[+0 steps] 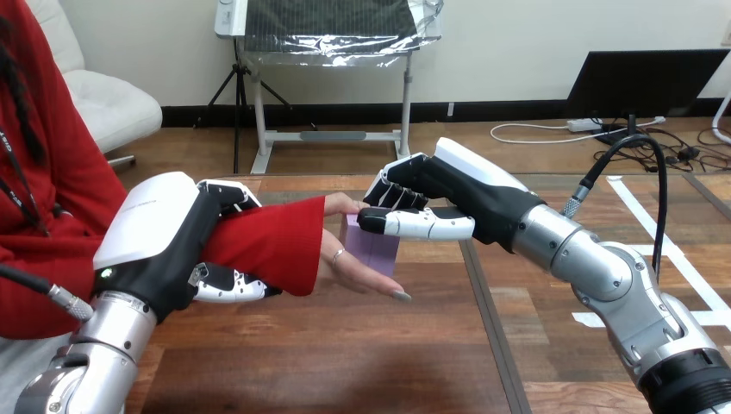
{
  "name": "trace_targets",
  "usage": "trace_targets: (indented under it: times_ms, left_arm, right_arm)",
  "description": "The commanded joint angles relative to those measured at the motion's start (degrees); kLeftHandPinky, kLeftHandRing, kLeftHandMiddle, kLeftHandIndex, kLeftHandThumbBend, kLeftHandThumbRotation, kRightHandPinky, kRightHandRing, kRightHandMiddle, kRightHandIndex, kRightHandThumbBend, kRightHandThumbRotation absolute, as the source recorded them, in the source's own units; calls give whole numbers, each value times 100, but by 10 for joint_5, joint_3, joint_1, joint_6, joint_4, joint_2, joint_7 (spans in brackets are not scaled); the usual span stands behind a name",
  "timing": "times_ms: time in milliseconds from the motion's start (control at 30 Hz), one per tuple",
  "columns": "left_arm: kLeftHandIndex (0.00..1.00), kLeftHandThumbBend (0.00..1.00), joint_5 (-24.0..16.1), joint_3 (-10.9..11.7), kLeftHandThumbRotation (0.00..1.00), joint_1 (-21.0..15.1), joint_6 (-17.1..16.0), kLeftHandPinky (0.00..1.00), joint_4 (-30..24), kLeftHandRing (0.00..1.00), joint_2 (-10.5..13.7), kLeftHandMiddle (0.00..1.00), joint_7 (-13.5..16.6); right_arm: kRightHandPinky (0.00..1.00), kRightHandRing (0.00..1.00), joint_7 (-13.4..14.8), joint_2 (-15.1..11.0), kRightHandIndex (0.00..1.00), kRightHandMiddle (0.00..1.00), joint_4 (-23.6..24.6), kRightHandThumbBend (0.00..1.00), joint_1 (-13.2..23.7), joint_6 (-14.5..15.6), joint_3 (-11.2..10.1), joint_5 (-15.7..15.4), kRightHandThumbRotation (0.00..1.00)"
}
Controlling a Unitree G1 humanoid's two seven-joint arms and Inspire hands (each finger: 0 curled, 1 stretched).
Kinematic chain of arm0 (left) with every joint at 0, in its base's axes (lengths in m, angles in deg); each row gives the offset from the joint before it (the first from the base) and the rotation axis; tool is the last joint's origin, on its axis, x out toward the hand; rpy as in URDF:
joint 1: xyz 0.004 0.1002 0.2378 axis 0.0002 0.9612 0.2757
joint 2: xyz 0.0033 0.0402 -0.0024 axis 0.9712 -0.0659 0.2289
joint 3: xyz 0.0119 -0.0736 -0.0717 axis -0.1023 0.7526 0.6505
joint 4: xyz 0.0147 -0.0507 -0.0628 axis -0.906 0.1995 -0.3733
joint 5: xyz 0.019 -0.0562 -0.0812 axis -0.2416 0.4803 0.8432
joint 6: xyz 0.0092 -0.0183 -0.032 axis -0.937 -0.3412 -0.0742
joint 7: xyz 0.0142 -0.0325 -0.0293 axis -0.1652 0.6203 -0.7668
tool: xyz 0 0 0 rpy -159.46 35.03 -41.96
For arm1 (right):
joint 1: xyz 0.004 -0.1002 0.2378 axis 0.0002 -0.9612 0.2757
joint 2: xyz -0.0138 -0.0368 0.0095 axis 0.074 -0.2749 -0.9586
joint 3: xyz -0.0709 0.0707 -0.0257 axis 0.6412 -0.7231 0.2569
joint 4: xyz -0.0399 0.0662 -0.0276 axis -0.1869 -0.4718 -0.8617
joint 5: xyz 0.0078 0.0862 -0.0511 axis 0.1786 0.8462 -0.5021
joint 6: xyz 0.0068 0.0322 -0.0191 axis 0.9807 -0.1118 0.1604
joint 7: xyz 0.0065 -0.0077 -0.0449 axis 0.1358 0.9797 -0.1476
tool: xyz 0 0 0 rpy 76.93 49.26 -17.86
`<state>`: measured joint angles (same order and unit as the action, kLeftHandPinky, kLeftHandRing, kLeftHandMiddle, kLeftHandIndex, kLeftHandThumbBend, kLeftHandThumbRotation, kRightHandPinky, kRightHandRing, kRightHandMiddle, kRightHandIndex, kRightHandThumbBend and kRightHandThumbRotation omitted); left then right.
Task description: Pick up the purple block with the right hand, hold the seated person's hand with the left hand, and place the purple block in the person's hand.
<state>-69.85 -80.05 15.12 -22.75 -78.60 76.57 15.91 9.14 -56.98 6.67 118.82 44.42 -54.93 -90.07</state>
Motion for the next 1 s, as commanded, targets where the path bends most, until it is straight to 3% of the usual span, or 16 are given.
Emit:
trace_targets:
  times_ms: [0, 433, 633, 967]
  left_arm:
    - [50, 80, 4, 7, 0, -15, -8, 40, -21, 46, -2, 49, 10]
    - [52, 80, -17, 3, 4, -9, -1, 42, -30, 48, 4, 51, 8]
    - [55, 81, -54, 0, 16, -3, 8, 45, -43, 53, 10, 57, 10]
    - [68, 93, -83, 4, 39, 14, 16, 56, -65, 67, 0, 70, 14]
  right_arm:
    - [48, 53, -2, -8, 57, 55, -3, 94, 31, -5, -21, 10, 95]
    - [48, 53, -8, -12, 58, 56, -6, 100, 32, -6, -23, 10, 100]
    - [50, 55, -13, -13, 59, 57, -1, 100, 29, 1, -24, 11, 100]
    - [52, 59, -24, -16, 64, 63, 4, 100, 25, 9, -28, 15, 100]
